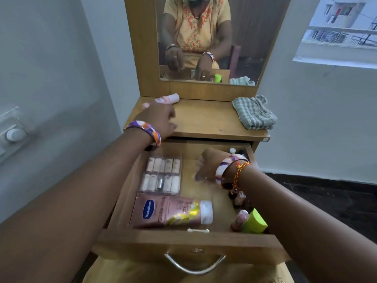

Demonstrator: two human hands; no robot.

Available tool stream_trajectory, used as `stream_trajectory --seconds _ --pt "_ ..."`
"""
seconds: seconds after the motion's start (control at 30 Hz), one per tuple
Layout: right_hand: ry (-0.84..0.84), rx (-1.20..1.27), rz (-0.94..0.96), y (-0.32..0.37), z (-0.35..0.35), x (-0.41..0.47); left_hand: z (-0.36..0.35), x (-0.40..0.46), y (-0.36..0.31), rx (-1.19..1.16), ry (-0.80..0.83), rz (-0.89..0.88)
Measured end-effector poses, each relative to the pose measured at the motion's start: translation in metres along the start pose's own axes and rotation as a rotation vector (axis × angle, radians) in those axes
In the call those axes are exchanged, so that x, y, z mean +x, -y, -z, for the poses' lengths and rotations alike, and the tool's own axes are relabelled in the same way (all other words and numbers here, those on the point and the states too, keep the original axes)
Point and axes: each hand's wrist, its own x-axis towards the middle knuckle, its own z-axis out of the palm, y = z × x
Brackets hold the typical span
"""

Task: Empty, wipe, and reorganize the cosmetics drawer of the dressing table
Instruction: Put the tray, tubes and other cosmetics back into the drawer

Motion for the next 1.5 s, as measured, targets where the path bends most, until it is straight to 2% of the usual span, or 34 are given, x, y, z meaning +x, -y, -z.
stream_trajectory --seconds 0.03,0.1,0.2,0.33,0.43,0.57,0.67,0.77,0.83,0.9,0.97,1.13,1.27,1.3,1.4,1.5 --pt "-0.028 0.074 0.003 0.005 0.007 0.000 0.002 0.010 0.004 0.007 -0.042 0.040" --pt "-0.040 0.176 0.006 0.010 0.015 0.001 0.004 0.028 0.008 0.070 -0.014 0.152" --pt "0.012 0.249 0.003 0.010 0.019 0.004 0.003 0.046 0.007 0.116 0.092 0.286" --pt "0.070 0.371 -0.019 0.002 0.023 0.010 0.005 0.055 0.001 0.109 0.323 0.357" --pt "0.082 0.383 -0.019 -0.003 0.028 0.012 -0.002 0.059 0.012 0.024 0.294 0.458" --pt "0.117 0.563 -0.039 -0.005 0.035 0.007 -0.002 0.054 0.001 -0.077 0.167 0.379" --pt "0.140 0.786 -0.033 0.000 0.039 -0.001 0.009 0.040 -0.012 -0.156 0.285 0.386" --pt "0.193 1.070 0.026 0.003 0.044 -0.011 0.015 0.013 -0.020 -0.398 0.440 0.365" --pt "0.209 1.160 0.067 0.002 0.045 -0.017 0.005 -0.010 -0.026 -0.555 0.519 0.328" --pt "0.202 1.107 0.055 0.001 0.042 -0.023 -0.009 -0.028 -0.031 -0.599 0.555 0.308" --pt "0.166 0.932 0.016 -0.002 0.036 -0.025 -0.024 -0.044 -0.037 -0.580 0.625 0.286" --pt "0.051 0.152 0.023 -0.004 0.021 -0.026 -0.050 -0.068 -0.042 -0.578 0.726 0.264" --pt "0.002 -0.269 0.049 -0.005 0.003 -0.023 -0.050 -0.076 -0.040 -0.438 0.732 0.134" --pt "0.011 -0.322 0.064 -0.005 -0.002 -0.020 -0.050 -0.077 -0.038 -0.411 0.758 0.088" --pt "0.114 -0.245 0.026 -0.006 -0.010 -0.014 -0.045 -0.080 -0.035 -0.366 0.844 0.024" --pt "0.061 -0.302 -0.006 -0.009 -0.016 -0.002 -0.043 -0.079 -0.030 -0.310 0.847 0.010"
